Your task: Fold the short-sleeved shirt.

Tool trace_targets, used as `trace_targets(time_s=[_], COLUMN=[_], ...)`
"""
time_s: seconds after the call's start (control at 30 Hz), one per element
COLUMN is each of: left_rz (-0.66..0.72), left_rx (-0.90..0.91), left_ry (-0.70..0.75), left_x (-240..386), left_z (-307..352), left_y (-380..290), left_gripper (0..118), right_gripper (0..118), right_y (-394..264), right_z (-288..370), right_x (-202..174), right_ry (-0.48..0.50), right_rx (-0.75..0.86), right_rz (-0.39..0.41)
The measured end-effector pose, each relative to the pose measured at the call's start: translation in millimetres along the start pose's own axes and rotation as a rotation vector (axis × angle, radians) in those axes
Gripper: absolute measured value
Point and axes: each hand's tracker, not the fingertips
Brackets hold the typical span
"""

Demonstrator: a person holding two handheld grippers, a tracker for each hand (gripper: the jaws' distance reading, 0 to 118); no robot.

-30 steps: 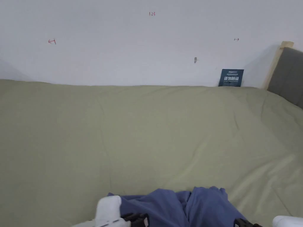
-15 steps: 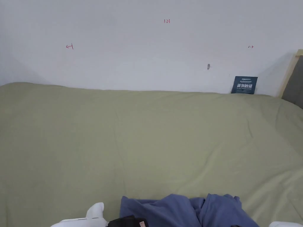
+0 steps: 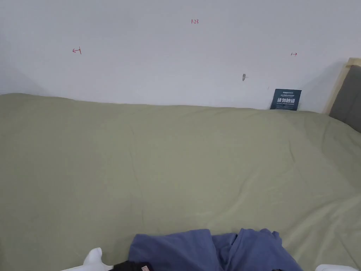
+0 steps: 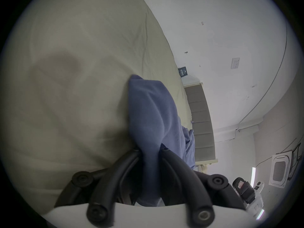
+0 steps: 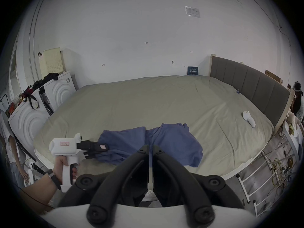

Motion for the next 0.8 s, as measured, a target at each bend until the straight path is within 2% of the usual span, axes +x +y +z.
trace_targets(time_s=[0.2, 0.33, 0.5, 0.63, 0.8], left_rz=[-0.224, -0.371, -0.632, -0.762, -0.852], left_rx=[0.070, 0.190, 0.212, 0.114, -0.037], left_ry=[0.244, 0.415, 0.667, 0.600, 0.440], left_x=[21, 42, 78, 121, 167], left_z=[67, 122, 149, 122, 43], left_y=[26, 39, 34, 12, -26], left_gripper=[11, 11, 11, 11, 11], right_gripper=[8, 8, 8, 8, 8], right_y=[1, 2, 1, 0, -1], right_z=[0, -4, -10, -11, -7], right_x=[-7, -18, -31, -36, -29], right_ry=[0.006, 0.029, 0.065, 0.081, 0.072], right_rx=[0.005, 0.005, -0.003, -0.009, -0.008], right_rz=[0.008, 0.020, 0.045, 0.052, 0.046])
